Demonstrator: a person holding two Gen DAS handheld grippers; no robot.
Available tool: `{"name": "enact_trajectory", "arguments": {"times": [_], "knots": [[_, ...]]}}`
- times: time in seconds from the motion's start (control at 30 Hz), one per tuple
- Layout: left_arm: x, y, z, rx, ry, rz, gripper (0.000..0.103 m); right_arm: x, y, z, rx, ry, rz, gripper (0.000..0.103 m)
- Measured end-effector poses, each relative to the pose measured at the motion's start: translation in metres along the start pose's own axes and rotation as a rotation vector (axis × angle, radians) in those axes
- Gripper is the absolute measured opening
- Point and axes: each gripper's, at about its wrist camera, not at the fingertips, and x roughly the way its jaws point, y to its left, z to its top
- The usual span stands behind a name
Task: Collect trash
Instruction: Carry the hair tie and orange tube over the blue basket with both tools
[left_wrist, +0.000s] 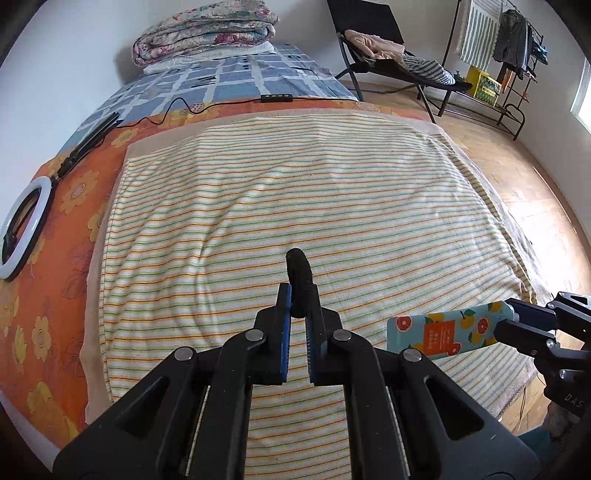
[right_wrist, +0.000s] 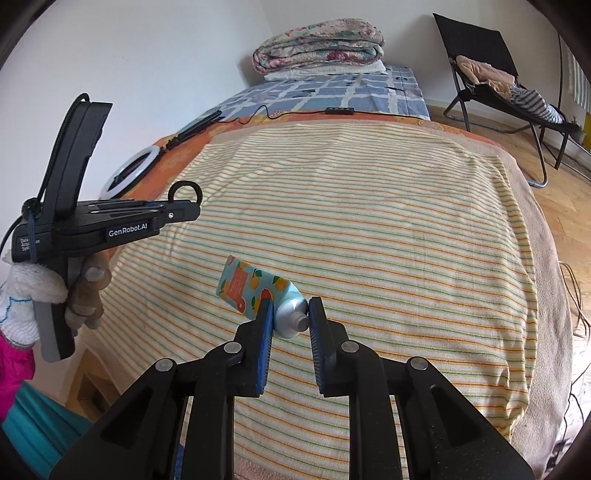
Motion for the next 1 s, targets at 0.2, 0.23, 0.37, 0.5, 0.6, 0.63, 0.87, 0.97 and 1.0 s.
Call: {"name": "enact_trajectory", "arguments": {"times": [0.2,0.23,0.37,0.5,0.6,0.63,0.87,0.97,1.0], "knots": [[-0.034,-0.014,-0.024,0.029,-0.01,-0.018,0.005,-0.027,0.011,-0.007,-0.048,-0.039,-0.014,0.017],[-0.039,-0.016,-0.029,0.037,-0.012,-0.018,0.005,-0.033,0.013,-0.01,-0.059,-0.047,-0.019,0.017],[-0.062,-0.026,-0.052,0.058,-0.012,-0.04,0.005,-0.05,0.02,-0.022,-0.073,-0.055,-0.014,0.017],[-0.081,-0.035,-0.078,0.067,-0.006,-0.063,0.005,-0.062,0.028,-0.038,-0.093,-0.047,-0.012,0.017],[-0.092,-0.041,-0.096,0.074,-0.001,-0.072,0.005,-0.071,0.035,-0.051,-0.11,-0.042,-0.012,0.017],[-0.096,-0.044,-0.103,0.081,-0.001,-0.072,0.005,-0.075,0.037,-0.057,-0.114,-0.038,-0.009,0.017],[-0.11,-0.061,-0.147,0.1,0.017,-0.09,0.005,-0.088,0.047,-0.091,-0.135,0.001,-0.013,0.017],[-0.11,-0.067,-0.165,0.107,0.037,-0.1,0.005,-0.091,0.05,-0.104,-0.135,0.019,-0.016,0.017],[-0.11,-0.068,-0.171,0.108,0.043,-0.102,0.005,-0.092,0.051,-0.108,-0.135,0.025,-0.018,0.017]]}}
